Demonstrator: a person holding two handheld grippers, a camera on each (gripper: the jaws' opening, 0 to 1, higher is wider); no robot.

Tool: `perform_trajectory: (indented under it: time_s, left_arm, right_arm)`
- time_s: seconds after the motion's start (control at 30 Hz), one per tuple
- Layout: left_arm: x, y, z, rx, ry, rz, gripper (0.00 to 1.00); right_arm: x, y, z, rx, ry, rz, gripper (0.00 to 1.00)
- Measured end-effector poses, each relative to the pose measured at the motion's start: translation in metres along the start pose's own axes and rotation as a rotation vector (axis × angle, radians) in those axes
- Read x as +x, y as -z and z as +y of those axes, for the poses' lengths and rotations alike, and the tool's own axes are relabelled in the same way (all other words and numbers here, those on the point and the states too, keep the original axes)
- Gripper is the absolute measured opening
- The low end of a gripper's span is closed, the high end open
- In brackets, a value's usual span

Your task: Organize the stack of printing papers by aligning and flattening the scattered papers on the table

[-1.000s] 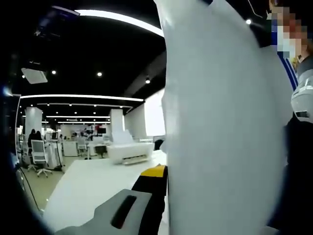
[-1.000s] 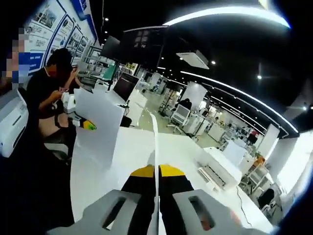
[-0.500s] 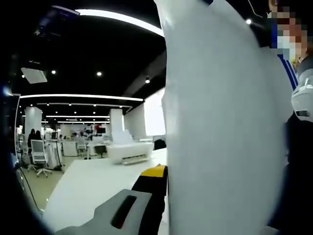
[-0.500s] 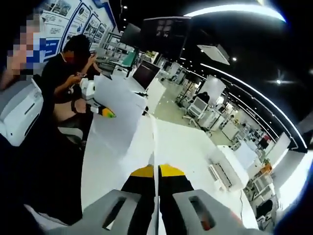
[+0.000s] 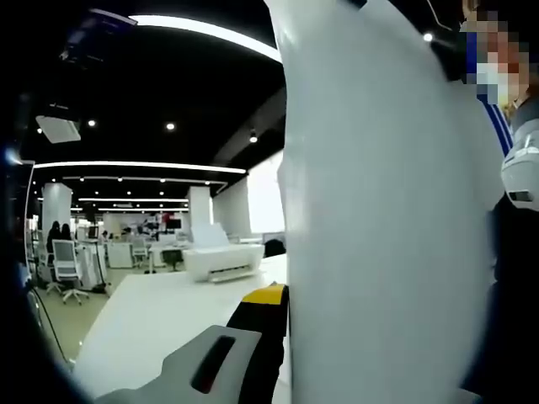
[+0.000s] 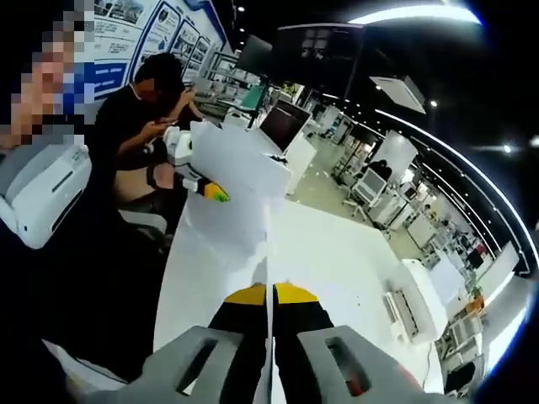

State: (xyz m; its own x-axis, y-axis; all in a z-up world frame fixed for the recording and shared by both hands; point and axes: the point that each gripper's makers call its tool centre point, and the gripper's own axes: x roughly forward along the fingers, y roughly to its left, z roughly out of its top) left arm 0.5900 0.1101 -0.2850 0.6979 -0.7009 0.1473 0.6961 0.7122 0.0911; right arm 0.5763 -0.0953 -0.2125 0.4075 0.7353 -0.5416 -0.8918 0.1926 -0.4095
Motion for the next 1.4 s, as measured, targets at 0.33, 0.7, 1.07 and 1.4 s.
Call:
perform_trajectory:
  time_s: [0.33,0.7,1.07,1.4]
  left_arm:
    - [0.001,0.000,-0.003,0.000,0.008,0.001,0.06]
    - [0.000,-0.001,-0.002,-0.001,0.010,-0.001,0.06]
    - [0.001,0.000,-0.003,-0.002,0.013,0.000,0.06]
    - [0.001,-0.001,-0.005,-0.001,0.018,0.000,0.06]
  right_arm:
    - [0.017,-0.012,0.015,-0.034,-0.074,-0.010,0.00]
    - [0.029,-0.016,0.021,-0.048,-0.105,-0.008,0.00]
    - [0.038,-0.020,0.025,-0.062,-0.125,-0.001,0.00]
    - [0.046,-0.022,0.024,-0.077,-0.129,0.013,0.00]
